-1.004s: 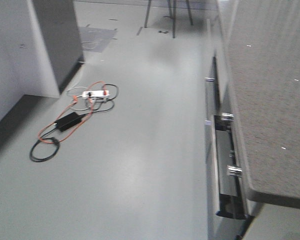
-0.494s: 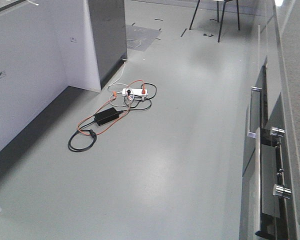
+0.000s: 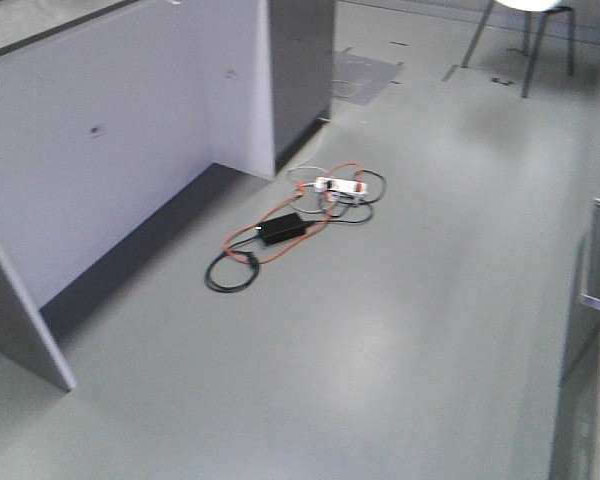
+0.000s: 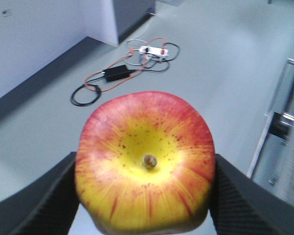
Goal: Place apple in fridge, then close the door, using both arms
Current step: 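Turn the base away from the counter holding the apple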
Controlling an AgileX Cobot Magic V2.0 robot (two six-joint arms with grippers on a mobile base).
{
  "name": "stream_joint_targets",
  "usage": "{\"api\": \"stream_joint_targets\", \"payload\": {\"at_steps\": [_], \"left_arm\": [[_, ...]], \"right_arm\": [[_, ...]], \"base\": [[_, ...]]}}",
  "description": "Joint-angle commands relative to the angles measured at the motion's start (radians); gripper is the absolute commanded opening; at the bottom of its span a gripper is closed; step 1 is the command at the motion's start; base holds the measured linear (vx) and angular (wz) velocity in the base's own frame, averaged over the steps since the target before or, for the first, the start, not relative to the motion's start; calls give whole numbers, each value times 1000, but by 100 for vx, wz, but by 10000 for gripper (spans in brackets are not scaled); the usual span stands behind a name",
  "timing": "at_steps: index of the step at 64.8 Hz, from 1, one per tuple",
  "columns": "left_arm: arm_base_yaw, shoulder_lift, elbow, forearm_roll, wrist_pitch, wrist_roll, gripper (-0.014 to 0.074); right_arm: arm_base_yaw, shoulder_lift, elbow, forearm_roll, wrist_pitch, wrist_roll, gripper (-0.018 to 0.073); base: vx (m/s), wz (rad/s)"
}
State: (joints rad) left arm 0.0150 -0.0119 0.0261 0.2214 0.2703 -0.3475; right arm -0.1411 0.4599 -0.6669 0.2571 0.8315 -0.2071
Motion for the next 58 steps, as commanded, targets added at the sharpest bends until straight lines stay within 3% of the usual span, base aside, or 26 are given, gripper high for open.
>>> {"api": "stream_joint_targets", "payload": {"at_steps": [1, 30, 58], "left_arm": [[-8, -13, 21, -4, -78, -6, -6], [-8, -13, 21, -4, -78, -6, -6], [-8, -13, 21, -4, -78, -6, -6]], "right_arm": [[-4, 5, -27, 15, -74, -3, 125], [-4, 5, -27, 15, -73, -3, 125], [-4, 5, -27, 15, -73, -3, 125]], "base": [[1, 52], [0, 52], [-3, 25]]}}
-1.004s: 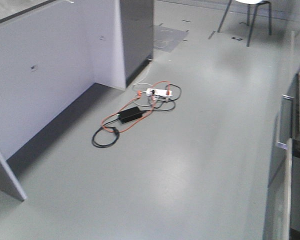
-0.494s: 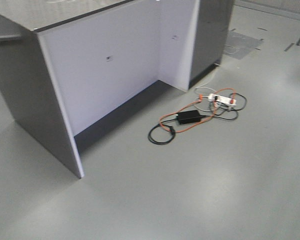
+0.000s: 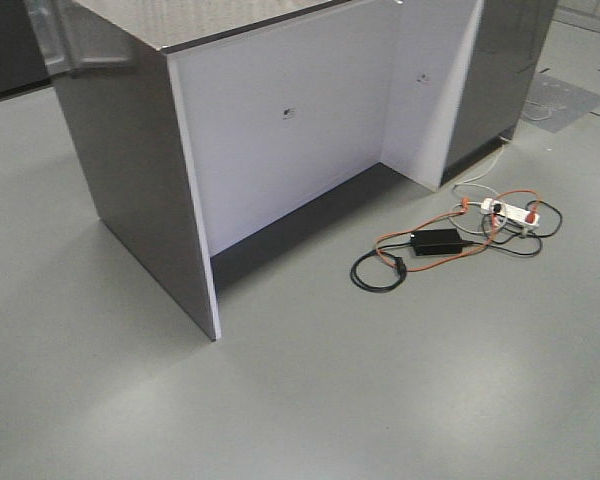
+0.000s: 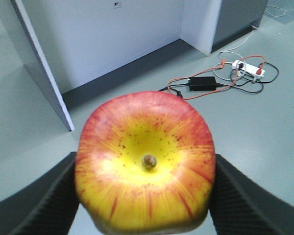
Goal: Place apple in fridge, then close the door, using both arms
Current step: 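Turn the base away from the counter holding the apple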
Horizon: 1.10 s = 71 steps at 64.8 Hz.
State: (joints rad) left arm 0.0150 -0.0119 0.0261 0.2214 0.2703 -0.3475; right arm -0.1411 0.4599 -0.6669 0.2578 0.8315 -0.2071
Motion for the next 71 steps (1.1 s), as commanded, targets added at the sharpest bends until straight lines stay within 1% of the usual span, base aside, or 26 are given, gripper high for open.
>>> {"api": "stream_joint_targets", "payload": {"at_steps": [1, 21, 52, 71], "left_arm": [[-8, -13, 21, -4, -78, -6, -6], [-8, -13, 21, -4, -78, -6, -6], [-8, -13, 21, -4, -78, -6, -6], [-8, -13, 21, -4, -78, -6, -6]], "right_arm": [[-4, 5, -27, 14, -73, -3, 125], [-4, 5, -27, 14, -74, -3, 125], [-4, 5, -27, 14, -74, -3, 125], [-4, 5, -27, 14, -74, -3, 125]], "base": [[-4, 22], [-4, 30], [-5, 41], [-3, 28]]}}
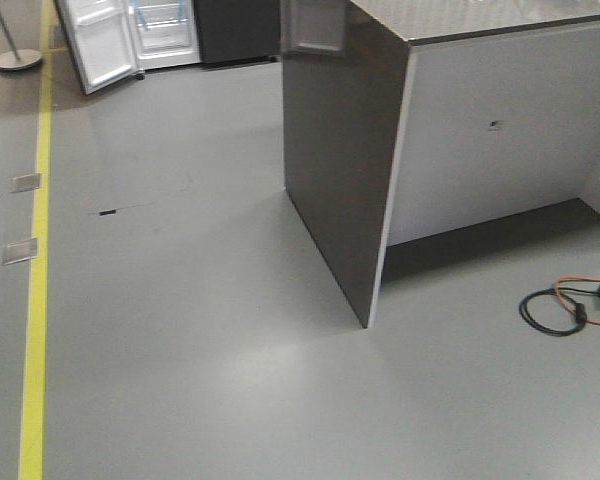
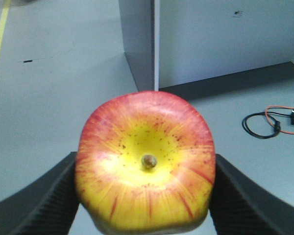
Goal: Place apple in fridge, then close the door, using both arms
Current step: 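Turn the base away from the counter holding the apple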
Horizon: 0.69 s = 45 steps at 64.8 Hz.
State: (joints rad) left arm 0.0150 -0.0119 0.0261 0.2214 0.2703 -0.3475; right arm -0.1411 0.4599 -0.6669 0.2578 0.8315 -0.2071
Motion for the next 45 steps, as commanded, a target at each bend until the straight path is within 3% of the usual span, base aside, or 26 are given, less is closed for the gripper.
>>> {"api": "stream_joint_targets", "payload": {"at_steps": [1, 45], "left_arm": [[-8, -13, 21, -4, -78, -6, -6], [-8, -13, 21, -4, -78, -6, -6]], "right_arm": [[-4, 5, -27, 14, -74, -3, 125], [-4, 5, -27, 14, -73, -3, 125]], "base": [[-2, 26], [2, 33]]}}
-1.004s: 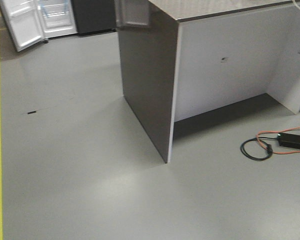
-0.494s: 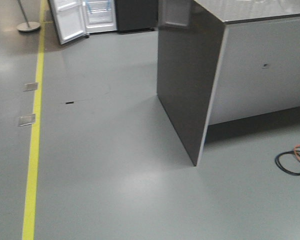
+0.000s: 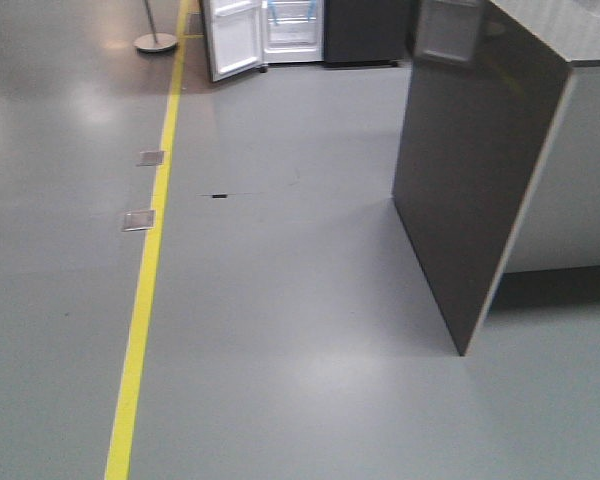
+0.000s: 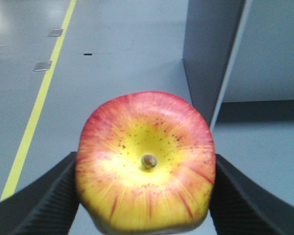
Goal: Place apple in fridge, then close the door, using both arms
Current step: 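Drive toward the open white refrigerator holding the apple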
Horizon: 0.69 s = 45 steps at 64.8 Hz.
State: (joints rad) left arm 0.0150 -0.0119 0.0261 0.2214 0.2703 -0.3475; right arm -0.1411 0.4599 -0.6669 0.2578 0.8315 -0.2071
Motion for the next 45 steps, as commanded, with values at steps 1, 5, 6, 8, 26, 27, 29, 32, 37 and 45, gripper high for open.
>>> {"api": "stream_joint_targets", "payload": {"at_steps": [1, 5, 6, 8, 26, 27, 29, 32, 37, 45], "left_arm": [[-8, -13, 21, -4, -78, -6, -6], [-8, -13, 21, -4, -78, -6, -6], [-8, -13, 21, -4, -78, -6, -6], [-8, -13, 21, -4, -78, -6, -6], [-8, -13, 21, -4, -78, -6, -6], [-8, -13, 21, -4, -78, -6, -6], [-8, -13, 21, -4, -78, -6, -6], [-8, -13, 21, -4, -78, -6, -6], [-8, -13, 21, -4, -78, -6, -6], [-8, -13, 21, -4, -78, -6, -6]], "right_arm": [[-4, 5, -27, 14, -73, -3, 125], [-4, 5, -27, 14, -73, -3, 125], [-4, 5, -27, 14, -73, -3, 125], [-4, 5, -27, 14, -73, -3, 125], [-4, 5, -27, 14, -74, -3, 125], [-4, 5, -27, 14, -74, -3, 125], [-4, 5, -27, 14, -74, -3, 125], [-4, 5, -27, 14, -74, -3, 125], [-4, 5, -27, 14, -74, -3, 125], [-4, 5, -27, 14, -74, -3, 125]], "base": [[6, 34], [6, 33], [6, 31], [7, 30], [8, 27], [7, 19], [6, 17], [6, 13], [6, 7], [5, 1]]}}
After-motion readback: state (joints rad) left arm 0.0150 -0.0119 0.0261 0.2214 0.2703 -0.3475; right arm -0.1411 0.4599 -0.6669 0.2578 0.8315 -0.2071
